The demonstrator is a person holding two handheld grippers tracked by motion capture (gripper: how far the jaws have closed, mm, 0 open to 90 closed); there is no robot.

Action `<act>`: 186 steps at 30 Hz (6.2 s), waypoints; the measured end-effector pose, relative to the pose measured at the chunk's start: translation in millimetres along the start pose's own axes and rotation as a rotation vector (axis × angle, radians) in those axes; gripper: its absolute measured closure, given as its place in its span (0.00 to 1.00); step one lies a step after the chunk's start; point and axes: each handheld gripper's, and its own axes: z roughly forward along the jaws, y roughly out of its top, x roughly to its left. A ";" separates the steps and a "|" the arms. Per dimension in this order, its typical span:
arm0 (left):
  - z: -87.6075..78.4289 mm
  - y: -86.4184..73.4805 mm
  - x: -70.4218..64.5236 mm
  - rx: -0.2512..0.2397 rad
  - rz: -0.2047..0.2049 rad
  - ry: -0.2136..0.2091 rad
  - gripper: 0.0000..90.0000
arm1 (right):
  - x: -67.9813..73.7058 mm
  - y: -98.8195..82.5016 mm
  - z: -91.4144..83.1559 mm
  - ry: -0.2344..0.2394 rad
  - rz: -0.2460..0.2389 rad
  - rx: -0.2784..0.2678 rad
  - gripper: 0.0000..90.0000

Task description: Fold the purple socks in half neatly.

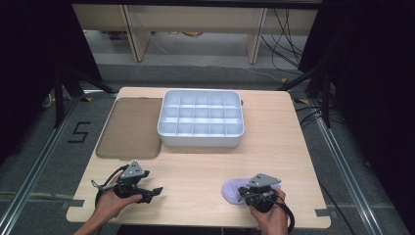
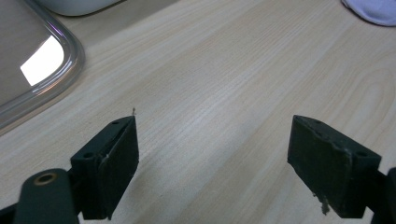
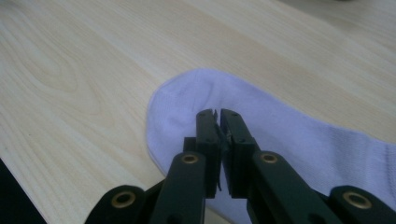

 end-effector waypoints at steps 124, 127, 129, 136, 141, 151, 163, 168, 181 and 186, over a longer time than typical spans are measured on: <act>30.4 20.6 -41.8 -0.016 0.113 -0.136 0.90 | 59.6 54.8 48.9 0.144 -0.121 -0.041 0.85; 20.1 26.2 -43.5 -0.049 0.098 -0.159 0.90 | 66.7 58.7 54.2 0.164 -0.164 -0.043 0.95; 17.6 27.9 -43.8 -0.055 0.094 -0.167 0.90 | 70.4 60.2 59.7 0.158 -0.182 -0.023 0.98; 12.0 28.6 -44.9 -0.059 0.079 -0.189 0.90 | 81.9 63.3 81.3 0.188 -0.220 0.053 1.00; 3.4 31.0 -46.3 -0.066 0.084 -0.207 0.90 | 94.3 69.8 88.1 0.225 -0.253 0.054 1.00; -1.6 30.0 -40.9 -0.059 0.062 -0.221 0.90 | 83.3 93.0 89.2 0.215 -0.236 0.015 1.00; -10.1 34.7 -32.8 -0.070 0.054 -0.231 0.90 | 93.0 100.9 114.6 0.219 -0.225 0.056 1.00; -10.0 34.1 -35.3 -0.076 0.044 -0.218 0.90 | 82.9 102.6 94.5 0.206 -0.231 0.016 1.00; 6.1 43.0 -47.0 -0.049 0.048 -0.202 0.90 | 54.5 67.3 73.3 0.167 -0.217 0.084 1.00; 19.8 50.9 -54.2 -0.033 0.027 -0.210 0.90 | 53.6 68.1 74.2 0.168 -0.210 0.083 1.00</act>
